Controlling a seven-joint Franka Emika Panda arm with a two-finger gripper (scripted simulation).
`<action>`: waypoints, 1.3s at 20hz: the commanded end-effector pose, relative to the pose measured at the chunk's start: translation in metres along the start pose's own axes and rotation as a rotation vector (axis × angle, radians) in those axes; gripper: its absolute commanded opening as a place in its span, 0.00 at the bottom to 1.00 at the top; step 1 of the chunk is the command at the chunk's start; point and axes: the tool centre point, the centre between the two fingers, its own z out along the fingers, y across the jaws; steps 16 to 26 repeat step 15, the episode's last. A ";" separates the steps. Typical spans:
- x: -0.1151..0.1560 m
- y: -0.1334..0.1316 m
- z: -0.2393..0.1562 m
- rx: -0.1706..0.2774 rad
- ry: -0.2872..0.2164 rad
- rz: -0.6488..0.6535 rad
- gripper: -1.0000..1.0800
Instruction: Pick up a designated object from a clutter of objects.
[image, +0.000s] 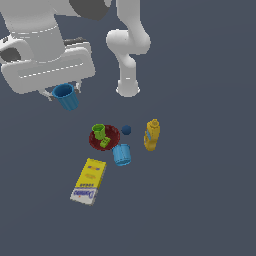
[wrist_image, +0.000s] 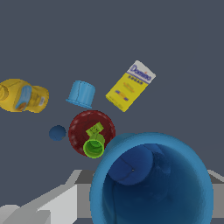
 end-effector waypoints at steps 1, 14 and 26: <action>-0.002 -0.004 -0.019 0.001 -0.001 0.000 0.00; -0.002 -0.011 -0.054 0.003 -0.001 -0.001 0.00; -0.002 -0.010 -0.053 0.003 -0.001 -0.001 0.00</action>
